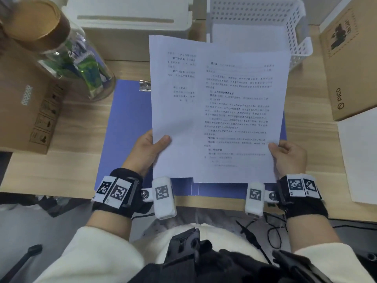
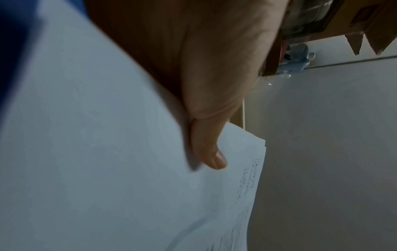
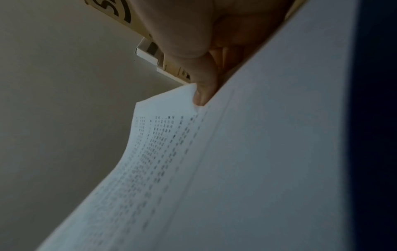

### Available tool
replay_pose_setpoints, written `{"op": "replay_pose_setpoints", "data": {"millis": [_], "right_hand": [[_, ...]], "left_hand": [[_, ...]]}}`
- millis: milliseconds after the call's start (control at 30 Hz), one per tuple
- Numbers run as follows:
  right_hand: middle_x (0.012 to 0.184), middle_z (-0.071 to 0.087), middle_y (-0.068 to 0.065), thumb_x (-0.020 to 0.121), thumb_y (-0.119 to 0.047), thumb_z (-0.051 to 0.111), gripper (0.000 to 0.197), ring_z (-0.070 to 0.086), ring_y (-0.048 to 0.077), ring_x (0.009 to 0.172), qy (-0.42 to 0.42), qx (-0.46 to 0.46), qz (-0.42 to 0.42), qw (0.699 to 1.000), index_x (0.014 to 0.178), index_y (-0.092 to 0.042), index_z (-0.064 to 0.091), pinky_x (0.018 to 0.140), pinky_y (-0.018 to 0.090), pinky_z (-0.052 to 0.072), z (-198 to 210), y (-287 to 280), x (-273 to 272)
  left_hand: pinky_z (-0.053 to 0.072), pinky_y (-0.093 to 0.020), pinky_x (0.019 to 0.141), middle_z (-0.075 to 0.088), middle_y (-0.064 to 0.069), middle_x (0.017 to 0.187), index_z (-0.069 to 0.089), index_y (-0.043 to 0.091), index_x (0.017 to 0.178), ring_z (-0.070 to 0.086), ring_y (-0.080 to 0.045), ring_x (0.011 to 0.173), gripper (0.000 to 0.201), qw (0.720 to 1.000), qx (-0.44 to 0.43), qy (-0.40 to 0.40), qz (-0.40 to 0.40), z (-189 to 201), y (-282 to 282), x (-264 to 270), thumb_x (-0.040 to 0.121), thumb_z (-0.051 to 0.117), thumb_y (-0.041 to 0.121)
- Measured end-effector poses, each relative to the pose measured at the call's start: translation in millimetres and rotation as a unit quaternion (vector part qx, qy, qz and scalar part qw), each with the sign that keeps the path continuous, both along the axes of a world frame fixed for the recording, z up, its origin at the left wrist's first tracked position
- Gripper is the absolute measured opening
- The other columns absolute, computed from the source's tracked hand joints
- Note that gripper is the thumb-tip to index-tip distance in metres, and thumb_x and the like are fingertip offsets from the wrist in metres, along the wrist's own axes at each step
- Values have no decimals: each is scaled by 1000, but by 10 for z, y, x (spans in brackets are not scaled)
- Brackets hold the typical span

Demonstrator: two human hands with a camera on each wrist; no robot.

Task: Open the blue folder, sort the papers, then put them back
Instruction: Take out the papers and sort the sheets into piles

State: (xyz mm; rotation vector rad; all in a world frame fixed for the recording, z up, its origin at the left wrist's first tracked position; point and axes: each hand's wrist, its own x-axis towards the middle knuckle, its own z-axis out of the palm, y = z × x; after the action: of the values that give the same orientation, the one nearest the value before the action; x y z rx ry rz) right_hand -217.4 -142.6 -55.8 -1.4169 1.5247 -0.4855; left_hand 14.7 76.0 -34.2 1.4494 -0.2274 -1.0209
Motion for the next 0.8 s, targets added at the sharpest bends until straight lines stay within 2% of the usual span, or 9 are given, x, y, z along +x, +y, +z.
{"op": "replay_pose_setpoints", "data": {"millis": [67, 100, 233, 300, 467, 567, 600, 700, 800], "right_hand": [[82, 69, 9, 88, -10, 61, 16, 59, 20, 75, 108, -57, -6, 993, 98, -1, 68, 73, 29, 44, -5, -47, -111], [89, 68, 16, 87, -12, 61, 18, 56, 22, 77, 152, -81, -9, 985, 99, -1, 68, 73, 31, 42, -10, -62, -172], [92, 67, 19, 86, -16, 63, 22, 55, 27, 79, 216, -86, -25, 972, 99, 1, 69, 74, 28, 39, 26, -49, -283], [96, 68, 19, 84, -16, 67, 25, 58, 28, 84, 207, -74, -54, 974, 103, 0, 69, 78, 26, 40, 70, -28, -268], [85, 60, 10, 84, -12, 66, 23, 53, 21, 81, 158, -64, -88, 981, 105, -1, 68, 80, 24, 40, 98, -7, -267], [84, 61, 9, 85, -11, 64, 22, 55, 21, 81, 134, -72, -118, 981, 105, -2, 68, 83, 28, 45, 71, -20, -310], [81, 61, 9, 86, -11, 64, 22, 54, 21, 81, 121, -76, -129, 981, 106, -1, 67, 83, 29, 45, 63, -27, -326], [74, 57, 4, 88, -8, 59, 24, 51, 20, 82, 70, -106, -165, 978, 110, 1, 64, 79, 24, 40, 110, -53, -359], [83, 58, 6, 90, -6, 55, 23, 52, 13, 75, 16, -117, -197, 973, 110, 1, 63, 77, 25, 41, 207, -110, -358]], "left_hand": [[55, -19, 70, 75, 15, 83, 62, 20, 99, 70, -4, 78, 22, 1000, -4, -15, 12, 21, 79, 151, 77, 61, 17], [55, -19, 69, 75, 15, 83, 62, 21, 98, 70, -4, 77, 23, 1000, -6, -19, 19, 29, 123, 226, 75, 59, 19], [55, -22, 76, 75, 15, 89, 62, 22, 101, 69, -5, 84, 26, 999, -6, -33, 41, 35, 238, 430, 76, 57, 21], [55, -21, 78, 75, 15, 89, 63, 22, 100, 69, -5, 85, 24, 998, -2, -42, 37, 45, 258, 496, 77, 56, 20], [56, -21, 77, 75, 16, 91, 69, 30, 94, 69, -3, 85, 26, 998, 5, -42, 40, -24, 349, 583, 87, 53, 10], [55, -28, 79, 76, 13, 83, 63, 22, 97, 70, -7, 77, 26, 997, 56, -21, 46, -183, 420, 601, 92, 46, 3], [54, -34, 83, 76, 8, 86, 60, 21, 99, 69, -13, 80, 24, 996, 80, -12, 46, -239, 451, 594, 92, 46, 3], [42, -54, 102, 66, -15, 116, 62, 22, 102, 61, -31, 105, 20, 991, 136, -6, 12, -437, 543, 587, 86, 58, 11], [41, -56, 103, 63, -13, 117, 61, 22, 102, 59, -34, 114, 27, 976, 204, -73, -6, -504, 541, 578, 76, 67, 19]]}}
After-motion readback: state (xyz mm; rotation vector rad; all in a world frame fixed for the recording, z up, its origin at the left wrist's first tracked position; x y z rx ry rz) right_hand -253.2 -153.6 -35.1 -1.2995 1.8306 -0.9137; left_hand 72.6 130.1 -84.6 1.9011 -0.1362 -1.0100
